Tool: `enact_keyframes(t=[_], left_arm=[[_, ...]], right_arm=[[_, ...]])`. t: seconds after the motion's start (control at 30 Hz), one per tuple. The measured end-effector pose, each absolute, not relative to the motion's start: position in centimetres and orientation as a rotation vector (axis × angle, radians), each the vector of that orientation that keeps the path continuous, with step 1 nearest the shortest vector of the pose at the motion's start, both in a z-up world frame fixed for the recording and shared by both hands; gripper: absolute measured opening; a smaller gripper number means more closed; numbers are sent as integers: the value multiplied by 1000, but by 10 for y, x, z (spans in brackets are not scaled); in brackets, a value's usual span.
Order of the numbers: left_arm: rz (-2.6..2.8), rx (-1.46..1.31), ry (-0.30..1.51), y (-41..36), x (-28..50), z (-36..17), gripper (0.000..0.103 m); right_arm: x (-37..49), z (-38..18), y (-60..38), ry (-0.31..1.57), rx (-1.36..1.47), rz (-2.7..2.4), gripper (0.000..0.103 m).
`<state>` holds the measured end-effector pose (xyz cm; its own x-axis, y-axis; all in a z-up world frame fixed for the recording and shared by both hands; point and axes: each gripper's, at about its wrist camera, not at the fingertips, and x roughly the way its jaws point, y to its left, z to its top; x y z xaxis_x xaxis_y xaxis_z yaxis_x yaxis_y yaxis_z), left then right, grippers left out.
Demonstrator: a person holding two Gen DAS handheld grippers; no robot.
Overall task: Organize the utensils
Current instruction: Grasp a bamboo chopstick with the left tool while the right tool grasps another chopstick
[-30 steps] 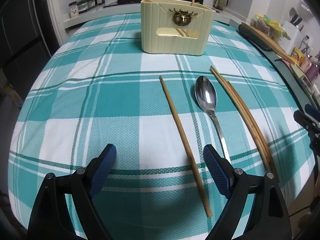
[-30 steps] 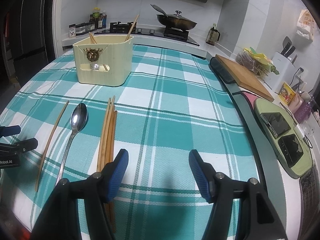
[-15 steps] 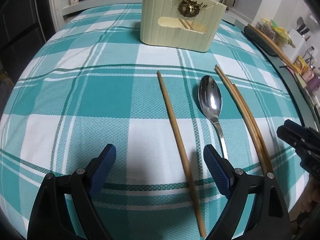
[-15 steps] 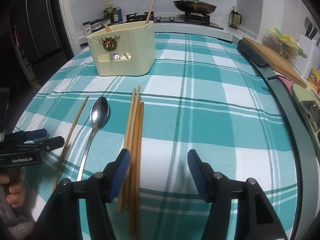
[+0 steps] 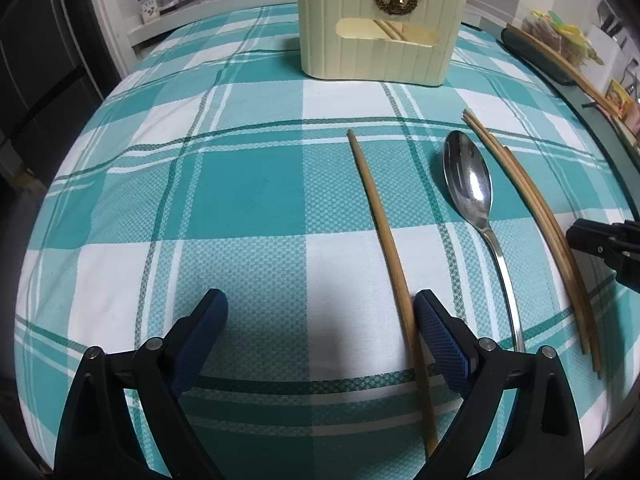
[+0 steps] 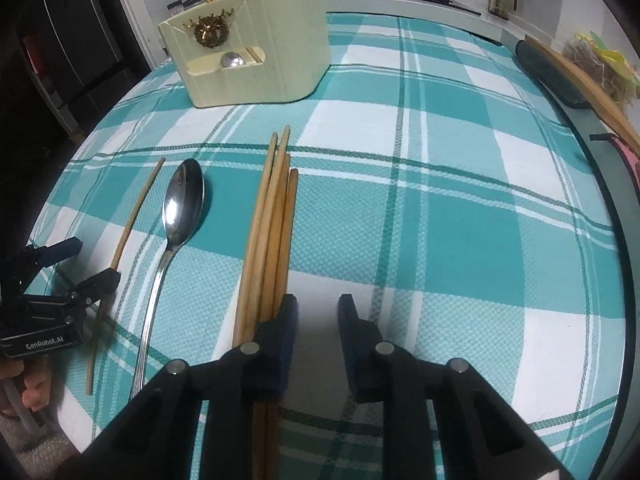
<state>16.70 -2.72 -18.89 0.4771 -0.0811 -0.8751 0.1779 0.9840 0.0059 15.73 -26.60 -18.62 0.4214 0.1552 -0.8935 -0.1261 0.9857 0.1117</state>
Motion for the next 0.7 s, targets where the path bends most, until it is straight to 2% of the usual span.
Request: enact_keyframes(t=[0.37, 0.5, 0.7], left_arm=[[-162, 122, 1065, -28, 165, -189, 95], [-160, 126, 1067, -27, 167, -190, 97], [-163, 211, 1065, -12, 170, -186, 95]], right_arm=[[164, -185, -255, 1170, 7, 220, 22], [164, -186, -238, 1190, -134, 208, 22], [165, -184, -244, 1228, -203, 173, 17]])
